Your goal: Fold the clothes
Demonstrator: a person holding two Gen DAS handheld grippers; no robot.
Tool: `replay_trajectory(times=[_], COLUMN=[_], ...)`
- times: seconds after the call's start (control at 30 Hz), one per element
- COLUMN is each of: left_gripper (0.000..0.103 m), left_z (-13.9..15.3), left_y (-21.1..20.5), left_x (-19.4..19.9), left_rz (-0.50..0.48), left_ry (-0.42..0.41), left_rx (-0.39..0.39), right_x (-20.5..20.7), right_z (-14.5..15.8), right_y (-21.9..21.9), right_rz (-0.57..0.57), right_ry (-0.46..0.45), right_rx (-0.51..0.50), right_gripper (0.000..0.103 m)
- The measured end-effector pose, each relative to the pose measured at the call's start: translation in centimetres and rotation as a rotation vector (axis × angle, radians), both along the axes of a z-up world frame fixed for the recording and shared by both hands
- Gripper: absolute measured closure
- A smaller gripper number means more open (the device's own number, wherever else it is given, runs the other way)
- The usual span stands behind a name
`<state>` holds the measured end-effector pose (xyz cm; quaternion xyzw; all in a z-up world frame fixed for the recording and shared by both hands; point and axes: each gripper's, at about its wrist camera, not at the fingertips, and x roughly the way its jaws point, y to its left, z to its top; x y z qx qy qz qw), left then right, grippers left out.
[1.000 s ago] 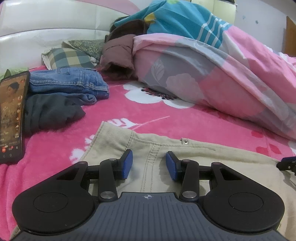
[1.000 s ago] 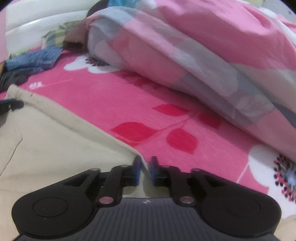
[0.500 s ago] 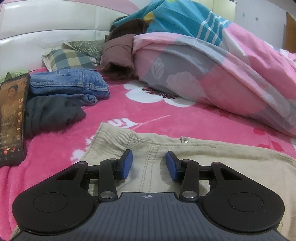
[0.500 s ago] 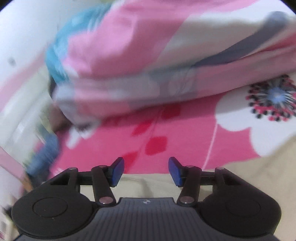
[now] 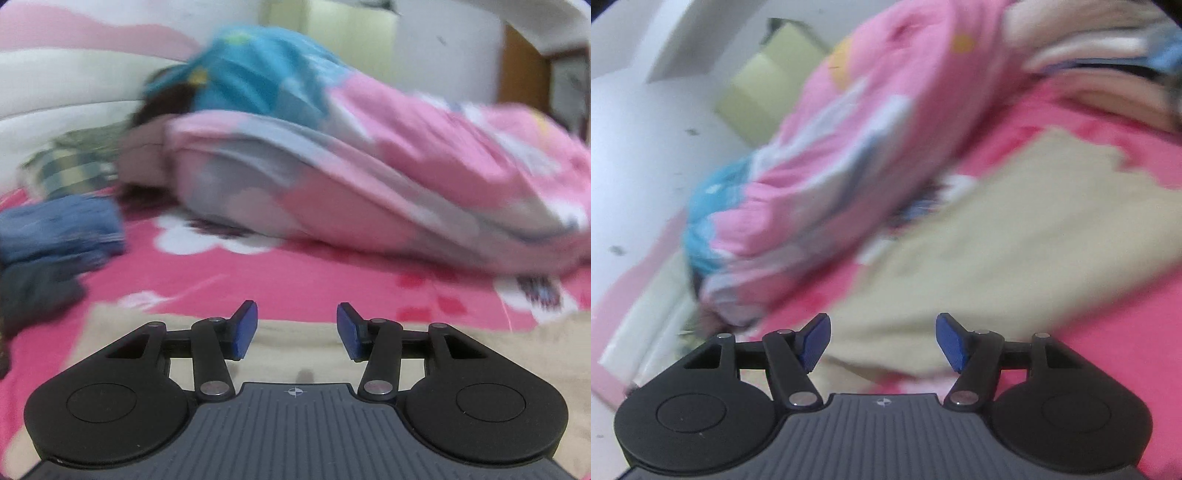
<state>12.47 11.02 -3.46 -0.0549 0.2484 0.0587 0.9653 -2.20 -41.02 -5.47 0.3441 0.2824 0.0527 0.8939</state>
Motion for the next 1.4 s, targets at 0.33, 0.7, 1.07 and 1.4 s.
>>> replay_trajectory(times=[0.33, 0.7, 1.07, 1.4], left_gripper=[0.053, 0.052, 0.052, 0.052], left_z=[-5.2, -5.5, -5.6, -5.6], left_y=[-2.8, -3.4, -3.5, -3.5], left_x=[4.2, 4.0, 4.0, 3.9], left_rz=[0.007, 0.015, 0.016, 0.018], left_ry=[0.131, 0.108, 0.101, 0.099], left_rx=[0.104, 0.142, 0.144, 0.151], right_x=[-4.5, -1.3, -3.0, 1.2], right_z=[-2.8, -6.8, 0.7, -3.9], right_y=[-5.7, -11.1, 2.0, 21.2], right_rz=[-0.293, -0.544, 0.111, 0.775], right_ry=[0.096, 0.061, -0.342, -0.189], right_rx=[-0.079, 0.072, 0.083, 0.006], right_gripper=[0.037, 0.047, 0.094, 0.089])
